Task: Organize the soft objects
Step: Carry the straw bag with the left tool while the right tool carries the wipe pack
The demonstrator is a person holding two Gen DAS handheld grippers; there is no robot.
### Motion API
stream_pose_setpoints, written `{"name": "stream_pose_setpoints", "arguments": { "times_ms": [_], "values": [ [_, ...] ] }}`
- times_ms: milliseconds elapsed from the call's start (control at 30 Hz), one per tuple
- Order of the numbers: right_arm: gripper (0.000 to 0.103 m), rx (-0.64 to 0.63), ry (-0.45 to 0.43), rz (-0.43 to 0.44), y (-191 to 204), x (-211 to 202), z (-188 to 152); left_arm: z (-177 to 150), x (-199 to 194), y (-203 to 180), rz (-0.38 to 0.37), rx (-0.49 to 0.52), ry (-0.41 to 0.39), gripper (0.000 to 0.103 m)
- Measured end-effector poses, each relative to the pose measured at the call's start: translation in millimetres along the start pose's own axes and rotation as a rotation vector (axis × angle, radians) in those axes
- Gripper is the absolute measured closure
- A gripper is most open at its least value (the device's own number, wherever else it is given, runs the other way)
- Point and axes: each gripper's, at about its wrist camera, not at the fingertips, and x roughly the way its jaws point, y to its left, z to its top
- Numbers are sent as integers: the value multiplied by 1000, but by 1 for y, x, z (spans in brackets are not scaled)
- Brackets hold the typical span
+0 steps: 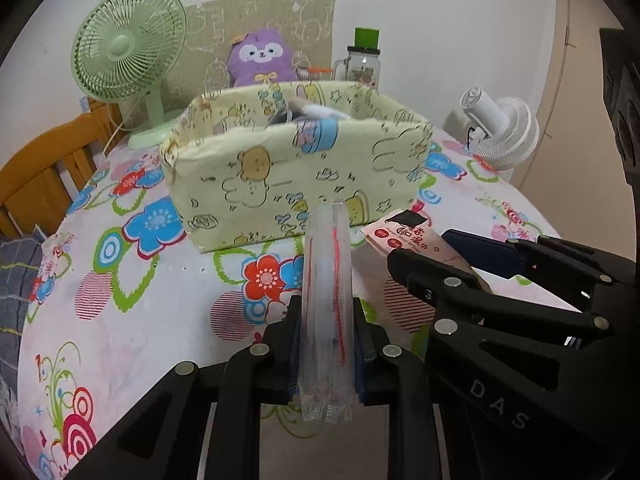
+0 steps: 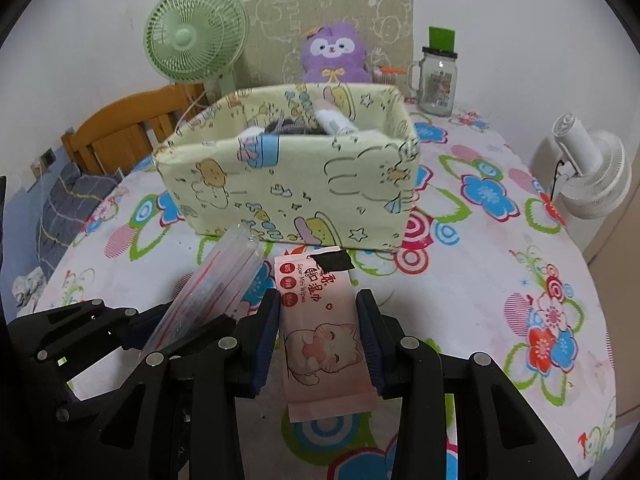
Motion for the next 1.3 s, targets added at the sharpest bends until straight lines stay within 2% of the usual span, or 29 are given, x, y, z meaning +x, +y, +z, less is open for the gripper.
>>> {"name": "stream_pose_setpoints", "arguments": {
  "times_ms": [733, 1300],
  "values": [
    [61, 15, -142, -8, 0, -80, 16, 22, -68, -24, 29, 39, -130, 84],
    [61, 4, -212, -21, 1, -109, 42, 47, -92, -27, 38, 57, -197, 83]
  ]
}}
